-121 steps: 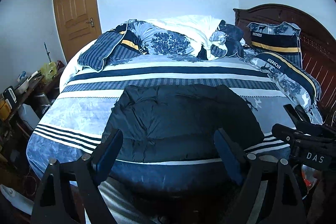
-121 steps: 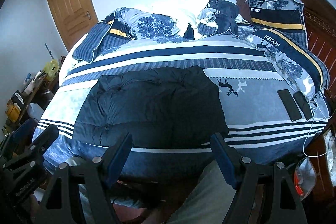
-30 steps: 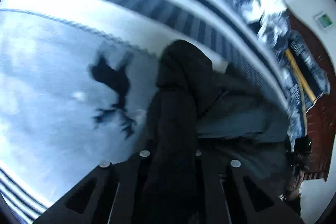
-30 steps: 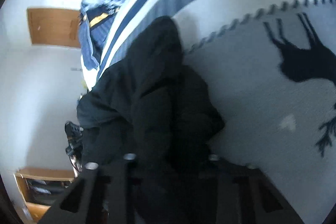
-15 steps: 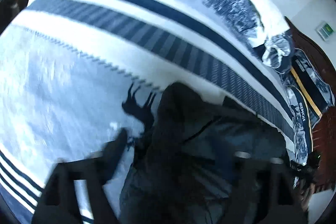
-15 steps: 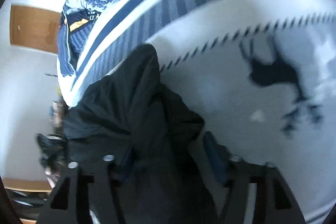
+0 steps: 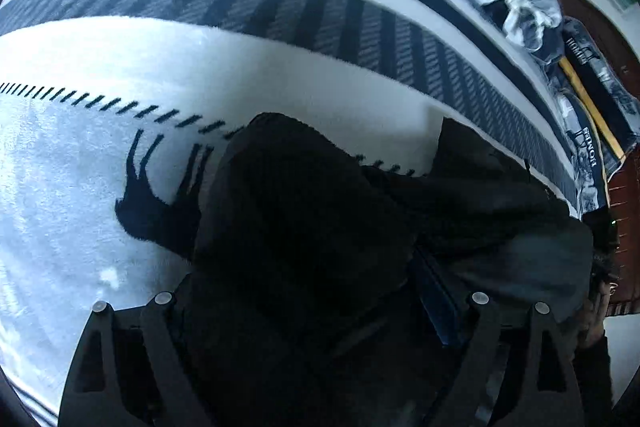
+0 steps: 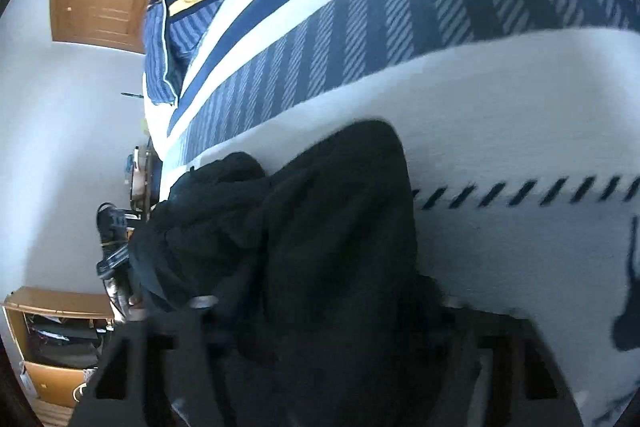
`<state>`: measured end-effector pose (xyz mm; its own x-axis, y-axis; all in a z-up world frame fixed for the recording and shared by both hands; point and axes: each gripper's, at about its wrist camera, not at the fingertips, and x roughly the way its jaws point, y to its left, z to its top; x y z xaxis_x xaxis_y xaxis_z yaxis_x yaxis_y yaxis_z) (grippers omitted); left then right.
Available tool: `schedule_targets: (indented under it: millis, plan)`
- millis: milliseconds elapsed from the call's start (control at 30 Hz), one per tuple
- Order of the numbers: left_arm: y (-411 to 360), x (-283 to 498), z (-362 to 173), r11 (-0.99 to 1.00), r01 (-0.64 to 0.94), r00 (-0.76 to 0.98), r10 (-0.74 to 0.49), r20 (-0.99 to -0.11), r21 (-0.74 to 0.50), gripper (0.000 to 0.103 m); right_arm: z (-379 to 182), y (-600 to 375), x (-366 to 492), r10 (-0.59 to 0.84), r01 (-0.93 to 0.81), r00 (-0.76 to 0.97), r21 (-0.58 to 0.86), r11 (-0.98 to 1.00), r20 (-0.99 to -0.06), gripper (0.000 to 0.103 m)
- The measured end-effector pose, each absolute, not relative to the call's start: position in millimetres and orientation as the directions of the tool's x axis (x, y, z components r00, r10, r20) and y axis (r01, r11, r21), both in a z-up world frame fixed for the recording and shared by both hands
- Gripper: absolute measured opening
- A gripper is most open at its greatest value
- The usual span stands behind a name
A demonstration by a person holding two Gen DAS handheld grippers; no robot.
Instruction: Fold large clothes
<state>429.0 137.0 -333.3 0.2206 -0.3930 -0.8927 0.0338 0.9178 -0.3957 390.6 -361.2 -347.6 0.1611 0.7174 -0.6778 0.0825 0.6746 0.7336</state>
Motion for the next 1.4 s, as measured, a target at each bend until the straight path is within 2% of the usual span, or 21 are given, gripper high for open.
schedule_targets:
  millis: [33,100,133,200,333,467,567,600,633,700,733,767,800,833,867,900,933,1000,1067,1200,1400]
  plan:
    - [139.1,425.0,-333.0,0.915,0.044,0.241,-0.400,-0.884,-0.402,0.085,-352.6,-360.1,385.2,0.736,0.093,0.157,0.751,0.653,-0.659,0.026]
    - [141.8,411.7,-329.5,0.894,0.084,0.270,-0.445,-0.854,-0.439,0.044,-353.6,-358.5,376.6,0.730,0.060,0.161,0.744,0.665,-0.665,0.017]
    - [145.1,401.6,-325.3,0.881,0.095,0.275,-0.471,-0.838,-0.464,0.014,-348.8,-357.9,374.4,0.715,0.052,0.181,0.732,0.679,-0.676,0.014]
    - [151.9,393.5,-313.0,0.896,0.079,0.317,-0.438,-0.841,-0.437,0.009,-331.5,-357.6,372.3,0.685,0.032,0.252,0.714,0.700,-0.683,0.009]
    - [168.1,403.4,-290.5,0.893,-0.005,0.434,-0.403,-0.806,-0.450,0.008,-293.7,-357.4,378.7,0.651,-0.020,0.377,0.697,0.717,-0.659,0.007]
    - [160.8,434.9,-282.4,0.896,-0.018,0.492,-0.378,-0.784,-0.444,0.007,-264.8,-359.5,403.5,0.613,-0.060,0.455,0.665,0.744,-0.645,0.007]
    - [166.4,449.4,-280.0,0.885,-0.012,0.512,-0.394,-0.764,-0.465,0.008,-254.7,-371.1,415.4,0.596,-0.061,0.499,0.661,0.748,-0.629,0.007]
    - [164.9,456.3,-288.7,0.895,-0.027,0.491,-0.376,-0.786,-0.446,0.009,-258.6,-372.0,423.0,0.586,-0.049,0.495,0.653,0.756,-0.642,0.007]
    - [161.3,461.7,-301.1,0.902,-0.039,0.467,-0.365,-0.806,-0.431,0.013,-271.3,-371.9,430.1,0.593,-0.019,0.457,0.659,0.752,-0.663,0.007]
    - [163.5,465.6,-323.3,0.914,-0.048,0.416,-0.349,-0.840,-0.403,0.029,-296.6,-371.9,438.6,0.560,0.028,0.422,0.627,0.778,-0.713,0.011]
    - [168.8,464.3,-325.8,0.916,-0.074,0.397,-0.336,-0.854,-0.394,0.042,-305.4,-370.3,441.0,0.510,0.042,0.406,0.573,0.818,-0.758,0.021]
    - [175.1,459.7,-321.7,0.911,-0.093,0.403,-0.334,-0.852,-0.402,0.044,-309.5,-372.2,442.1,0.496,0.056,0.391,0.559,0.828,-0.775,0.038]
    - [189.8,449.0,-308.9,0.897,-0.108,0.448,-0.341,-0.826,-0.429,0.044,-306.7,-378.0,440.5,0.504,0.079,0.397,0.576,0.814,-0.767,0.042]
    - [198.6,440.9,-299.9,0.893,-0.117,0.479,-0.332,-0.813,-0.434,0.052,-299.3,-384.2,437.1,0.501,0.096,0.419,0.586,0.805,-0.757,0.043]
    - [215.2,422.3,-280.5,0.893,-0.137,0.533,-0.299,-0.791,-0.430,0.068,-289.1,-392.5,430.3,0.490,0.104,0.446,0.587,0.803,-0.749,0.051]
    - [223.0,412.1,-271.1,0.894,-0.149,0.555,-0.278,-0.784,-0.422,0.075,-272.6,-402.8,415.6,0.455,0.119,0.475,0.567,0.815,-0.754,0.061]
    - [234.8,393.3,-258.5,0.896,-0.178,0.582,-0.238,-0.777,-0.407,0.082,-259.1,-409.4,398.9,0.422,0.126,0.493,0.543,0.830,-0.761,0.076]
    - [257.0,343.6,-237.4,0.889,-0.230,0.624,-0.178,-0.761,-0.397,0.083,-237.5,-415.4,358.7,0.414,0.085,0.523,0.529,0.844,-0.745,0.077]
    - [266.6,303.8,-235.5,0.885,-0.280,0.604,-0.139,-0.785,-0.373,0.084,-229.1,-418.5,310.9,0.433,0.066,0.543,0.551,0.832,-0.720,0.077]
    - [263.1,223.5,-274.5,0.847,-0.304,0.569,-0.206,-0.796,-0.436,0.085,-255.8,-416.1,214.3,0.453,0.108,0.559,0.603,0.790,-0.694,0.078]
    - [249.6,182.0,-315.8,0.772,-0.414,0.472,-0.271,-0.839,-0.482,0.085,-309.9,-421.4,147.5,0.465,0.257,0.568,0.682,0.684,-0.680,0.078]
